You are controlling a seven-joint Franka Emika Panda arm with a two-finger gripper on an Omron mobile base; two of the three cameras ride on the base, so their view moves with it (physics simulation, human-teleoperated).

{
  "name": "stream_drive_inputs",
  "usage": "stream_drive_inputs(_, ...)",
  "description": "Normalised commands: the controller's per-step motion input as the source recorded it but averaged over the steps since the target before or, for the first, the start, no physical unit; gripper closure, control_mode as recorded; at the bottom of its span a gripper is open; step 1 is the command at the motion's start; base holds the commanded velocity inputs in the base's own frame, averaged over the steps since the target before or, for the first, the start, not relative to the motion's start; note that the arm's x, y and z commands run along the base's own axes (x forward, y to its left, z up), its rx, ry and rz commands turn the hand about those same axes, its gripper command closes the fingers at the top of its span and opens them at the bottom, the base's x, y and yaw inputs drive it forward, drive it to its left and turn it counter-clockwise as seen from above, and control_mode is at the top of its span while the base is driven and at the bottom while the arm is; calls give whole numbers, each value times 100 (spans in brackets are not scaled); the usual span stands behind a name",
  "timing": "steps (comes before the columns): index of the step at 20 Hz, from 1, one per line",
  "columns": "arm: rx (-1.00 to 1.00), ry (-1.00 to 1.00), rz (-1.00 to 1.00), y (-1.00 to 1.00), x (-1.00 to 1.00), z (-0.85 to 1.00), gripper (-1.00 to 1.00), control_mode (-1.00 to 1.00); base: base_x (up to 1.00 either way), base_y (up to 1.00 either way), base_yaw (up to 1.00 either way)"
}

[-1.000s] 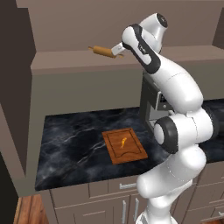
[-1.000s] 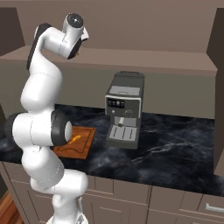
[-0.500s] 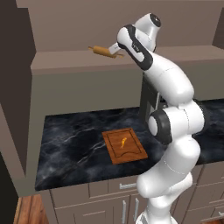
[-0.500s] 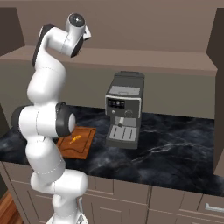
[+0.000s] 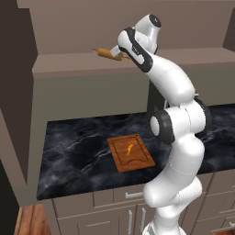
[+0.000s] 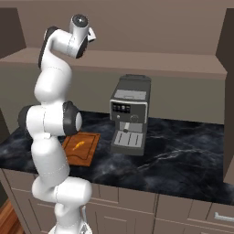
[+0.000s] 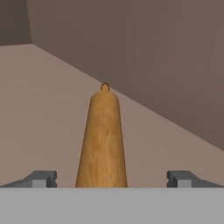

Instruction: Open the cabinet, retrieve the rolling pin, and place it next to the meat on the cutting board to prepare for tenderizing.

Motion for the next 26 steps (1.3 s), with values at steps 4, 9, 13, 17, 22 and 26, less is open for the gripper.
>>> stream_drive_inputs(4,-1,5,-3,17,18,-8,-100,-100,0,0,0)
stream_drive_inputs(9,-1,4,-2,10,15,-12,-100,-100,0,0,0)
stream_drive_inputs(13,-1,1,-1,3,13,-17,-100,-100,0,0,0)
stream_drive_inputs(17,0,0,0,0,1,-20,-100,-100,0,0,0)
stream_drive_inputs(22,0,0,0,3,0,-37,100,-100,0,0,0)
stream_drive_inputs(26,0,0,0,5,0,-42,100,-100,0,0,0)
